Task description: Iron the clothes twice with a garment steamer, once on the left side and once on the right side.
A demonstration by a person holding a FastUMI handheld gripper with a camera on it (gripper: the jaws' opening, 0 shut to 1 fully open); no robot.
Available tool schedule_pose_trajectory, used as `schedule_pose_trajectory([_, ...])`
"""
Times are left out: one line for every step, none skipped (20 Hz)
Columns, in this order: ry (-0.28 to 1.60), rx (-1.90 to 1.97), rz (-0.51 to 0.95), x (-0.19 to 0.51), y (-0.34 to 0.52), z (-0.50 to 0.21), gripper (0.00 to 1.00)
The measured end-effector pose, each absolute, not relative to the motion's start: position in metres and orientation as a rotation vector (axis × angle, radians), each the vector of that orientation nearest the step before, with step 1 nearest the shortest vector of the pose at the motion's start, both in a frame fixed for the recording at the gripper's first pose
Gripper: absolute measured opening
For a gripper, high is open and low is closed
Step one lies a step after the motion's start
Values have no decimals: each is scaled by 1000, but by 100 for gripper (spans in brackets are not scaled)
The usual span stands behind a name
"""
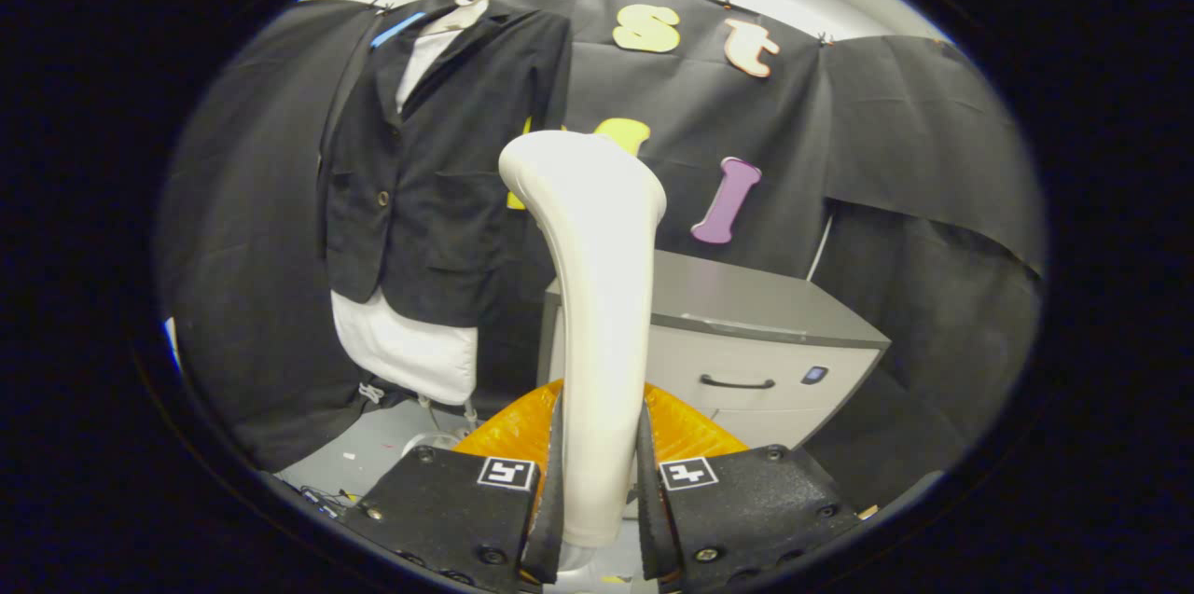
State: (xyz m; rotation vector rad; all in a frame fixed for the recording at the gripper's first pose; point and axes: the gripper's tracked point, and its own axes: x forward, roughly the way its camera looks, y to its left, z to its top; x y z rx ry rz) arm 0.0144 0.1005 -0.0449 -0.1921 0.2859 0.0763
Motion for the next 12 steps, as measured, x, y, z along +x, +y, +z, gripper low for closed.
schedule_pose_trajectory([287, -178, 62, 14, 88, -43, 35])
schedule_pose_trajectory([287, -169, 46, 13, 75, -41, 35])
schedule_pose_trajectory([287, -161, 30, 12, 63, -39, 35])
schedule_pose_trajectory([289, -154, 14, 10, 53, -36, 36])
schedule_pose_trajectory([292, -146, 0, 8, 43, -35, 36])
schedule_pose_trajectory([293, -137, -13, 5, 32, -34, 36])
schedule_pose_trajectory([291, -131, -23, 3, 24, -32, 35])
schedule_pose_trajectory([290, -127, -34, 1, 15, -30, 36])
schedule_pose_trajectory([290, -125, -43, 0, 8, -28, 35])
schedule_pose_trajectory([291, -121, -52, -1, 0, -27, 36])
schedule_pose_trajectory([292, -119, -63, -1, -8, -26, 35])
schedule_pose_trajectory([293, -116, -74, 0, -15, -25, 36])
